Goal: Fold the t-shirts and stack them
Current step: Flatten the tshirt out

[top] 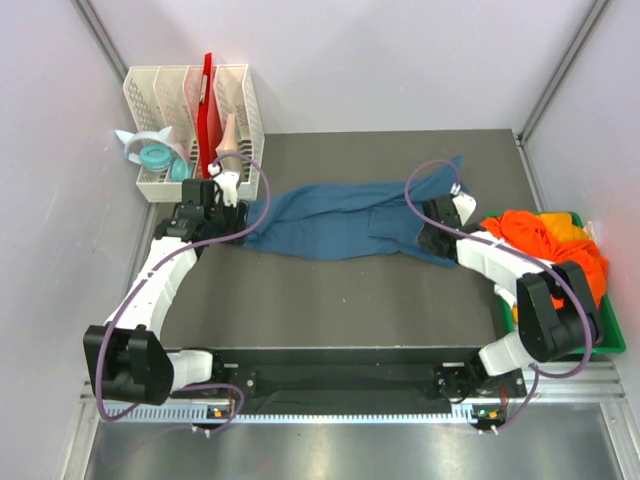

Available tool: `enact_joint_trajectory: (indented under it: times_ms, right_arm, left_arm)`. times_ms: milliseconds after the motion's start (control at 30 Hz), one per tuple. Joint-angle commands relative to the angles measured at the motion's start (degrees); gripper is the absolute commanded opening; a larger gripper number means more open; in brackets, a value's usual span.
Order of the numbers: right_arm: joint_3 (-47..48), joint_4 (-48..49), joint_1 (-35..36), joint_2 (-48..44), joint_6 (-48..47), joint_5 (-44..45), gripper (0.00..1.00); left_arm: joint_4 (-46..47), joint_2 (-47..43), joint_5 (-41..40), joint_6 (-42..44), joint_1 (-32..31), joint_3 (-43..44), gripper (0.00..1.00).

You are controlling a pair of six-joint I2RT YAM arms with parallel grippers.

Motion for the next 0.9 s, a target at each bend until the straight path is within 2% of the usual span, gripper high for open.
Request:
enact_joint_trajectory:
  times_ms: [0,600,700,733,767,800,867]
  right_arm:
    - [0.79,3.98,-0.61,2.67,2.81,0.93,0.39]
    - [0.0,5.13,-2.72,8.03,2.2,2.08,0.4]
    - [-0.7,6.7,-2.72,9.0,2.02,0.94,0.27]
    - [-0.79,7.06,-2.72,9.09,1.93,0.67,0.12]
    - [-0.88,7.24,-2.63,9.09,1.84,0.67,0.03]
    - [-0.88,7.41,-2.63,8.91,1.67,0.93,0.0]
    - [-0.97,7.94,-2.02,7.17,0.45,1.46,0.0]
  left_arm:
    - [-0.27,-1.87,-0.66,-0.49,0.05,-0.8,0.65]
    - [1.23,0.41,-0.67,-1.01,0.05,-1.94,0.65]
    - [1.4,0.41,-0.67,-1.01,0.05,-2.3,0.65]
    - [1.32,0.41,-0.93,-1.01,0.05,-2.3,0.65]
    - [1.4,0.41,-0.93,-1.01,0.05,-2.47,0.64]
    - [1.4,0.41,-0.93,-1.01,0.05,-2.56,0.64]
    - [1.58,0.06,-0.93,-1.01,0.05,-2.82,0.64]
